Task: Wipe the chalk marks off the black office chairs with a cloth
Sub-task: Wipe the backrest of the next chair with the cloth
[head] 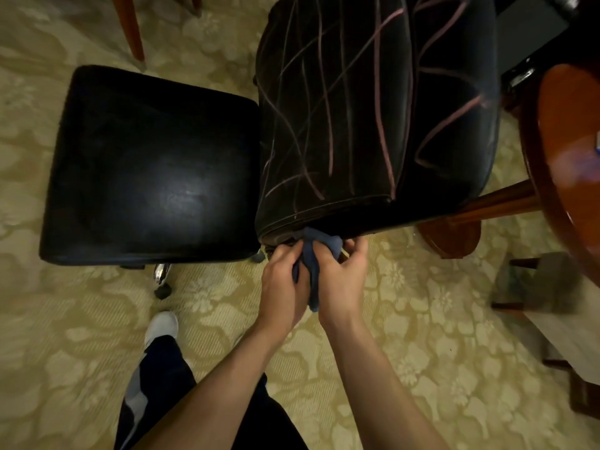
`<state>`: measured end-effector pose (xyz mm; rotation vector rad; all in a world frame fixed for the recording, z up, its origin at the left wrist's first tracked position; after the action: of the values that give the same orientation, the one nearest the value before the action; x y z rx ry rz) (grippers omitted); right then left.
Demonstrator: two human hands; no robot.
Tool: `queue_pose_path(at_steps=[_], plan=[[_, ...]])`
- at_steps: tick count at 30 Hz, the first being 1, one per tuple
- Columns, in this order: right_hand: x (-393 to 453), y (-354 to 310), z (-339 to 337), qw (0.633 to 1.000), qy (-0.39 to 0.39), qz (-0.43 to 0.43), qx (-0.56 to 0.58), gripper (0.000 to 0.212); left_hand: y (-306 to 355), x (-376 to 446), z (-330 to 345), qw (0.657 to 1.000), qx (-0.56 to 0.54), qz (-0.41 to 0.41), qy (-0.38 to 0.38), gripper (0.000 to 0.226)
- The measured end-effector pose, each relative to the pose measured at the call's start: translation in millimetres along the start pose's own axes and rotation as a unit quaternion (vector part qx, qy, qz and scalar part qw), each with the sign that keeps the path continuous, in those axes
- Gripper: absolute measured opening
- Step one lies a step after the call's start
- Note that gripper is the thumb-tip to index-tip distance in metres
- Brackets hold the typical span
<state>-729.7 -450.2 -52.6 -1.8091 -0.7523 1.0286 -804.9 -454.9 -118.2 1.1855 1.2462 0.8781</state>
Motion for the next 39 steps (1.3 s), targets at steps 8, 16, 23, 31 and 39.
queue_pose_path(at_steps=[8,16,23,31,39], plan=[[-4,-13,-31,0.975,0.028,-0.103,-0.193,0.019,16,-15,4,0.999,-0.011,0.022,0.048,0.044],[11,15,-33,0.95,0.029,-0.274,-0.146,0.018,-8,-5,19,0.984,0.047,0.147,0.09,0.045],[35,43,-22,0.903,0.087,-0.415,-0.074,0.019,-35,30,31,0.927,0.047,0.324,0.183,0.032],[85,85,4,0.827,0.052,-0.559,0.02,0.014,-62,58,24,0.886,0.076,0.421,0.182,0.025],[109,112,10,0.807,0.003,-0.582,0.097,0.019,-95,79,32,0.873,0.013,0.463,0.153,0.025]])
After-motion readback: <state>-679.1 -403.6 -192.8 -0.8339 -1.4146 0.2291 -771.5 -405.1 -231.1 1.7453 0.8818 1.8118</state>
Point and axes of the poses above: each hand's wrist, its own x-axis towards the middle knuckle, its own z-axis out of the palm, y = z × x, the point moved 2 cm from there along x, towards the middle knuckle, and after that the axes turned 7 degrees about -y, right-handed, at the moved point
